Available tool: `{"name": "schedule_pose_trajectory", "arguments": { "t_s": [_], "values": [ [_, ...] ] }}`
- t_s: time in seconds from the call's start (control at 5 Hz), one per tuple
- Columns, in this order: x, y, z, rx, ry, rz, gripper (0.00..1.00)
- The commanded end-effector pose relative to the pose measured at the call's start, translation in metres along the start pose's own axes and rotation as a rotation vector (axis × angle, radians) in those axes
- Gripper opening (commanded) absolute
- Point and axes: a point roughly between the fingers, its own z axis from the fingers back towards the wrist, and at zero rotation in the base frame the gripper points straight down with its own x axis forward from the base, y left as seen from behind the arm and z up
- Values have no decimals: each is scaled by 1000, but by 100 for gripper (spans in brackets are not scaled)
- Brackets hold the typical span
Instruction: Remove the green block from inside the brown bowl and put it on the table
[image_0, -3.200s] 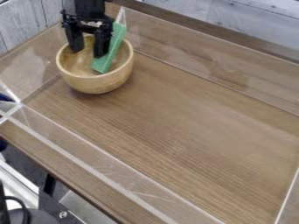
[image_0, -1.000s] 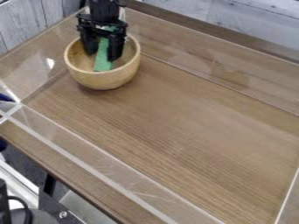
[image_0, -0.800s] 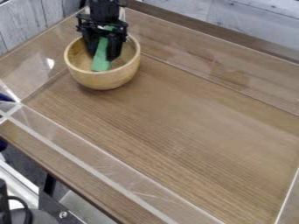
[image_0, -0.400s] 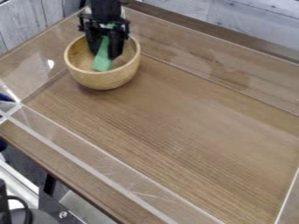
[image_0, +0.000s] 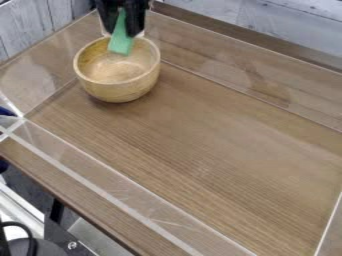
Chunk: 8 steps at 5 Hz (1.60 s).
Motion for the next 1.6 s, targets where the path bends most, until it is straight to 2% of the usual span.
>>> {"name": "schedule_pose_trajectory", "arguments": {
  "t_s": [0.0,0.2,0.4,0.6,0.8,1.0,1.4],
  "values": [
    [-2,-29,38,16,-83,-91,0],
    [-7,-66,38,-4,-57,-225,0],
    [-22,-97,25,-18,-19,-310,0],
    [-49,-109,10,-27,23,-339,0],
    [-62,-115,-12,-33,69,-363,0],
    [-69,-116,-39,-24,105,-387,0],
    [-76,-112,-89,-29,179,-402,0]
  ]
}}
